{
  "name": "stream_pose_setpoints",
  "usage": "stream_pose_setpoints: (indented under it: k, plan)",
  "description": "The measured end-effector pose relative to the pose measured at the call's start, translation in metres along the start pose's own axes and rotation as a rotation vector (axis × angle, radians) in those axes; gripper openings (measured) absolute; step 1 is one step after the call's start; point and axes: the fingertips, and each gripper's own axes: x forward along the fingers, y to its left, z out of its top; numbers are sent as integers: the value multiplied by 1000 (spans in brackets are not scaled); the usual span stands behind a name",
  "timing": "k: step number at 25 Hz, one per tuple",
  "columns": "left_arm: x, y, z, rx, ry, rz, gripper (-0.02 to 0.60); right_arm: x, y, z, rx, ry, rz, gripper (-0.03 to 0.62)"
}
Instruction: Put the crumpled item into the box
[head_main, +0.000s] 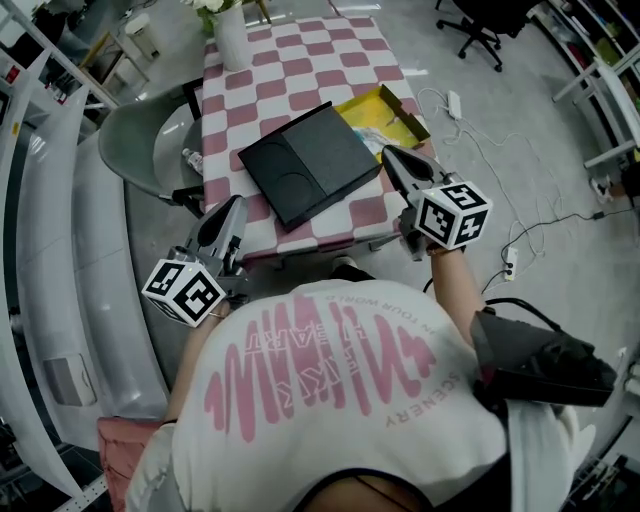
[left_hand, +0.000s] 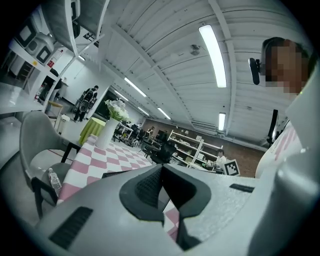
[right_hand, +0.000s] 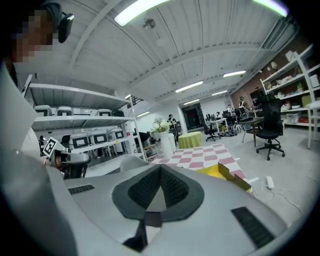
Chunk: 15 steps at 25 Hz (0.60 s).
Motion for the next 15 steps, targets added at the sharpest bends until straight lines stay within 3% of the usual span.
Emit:
stream_pose_setpoints:
  k: [15]
  plan:
    - [-102, -35, -33, 3, 23, -100, 8, -96, 112, -66, -36, 44, -71, 6]
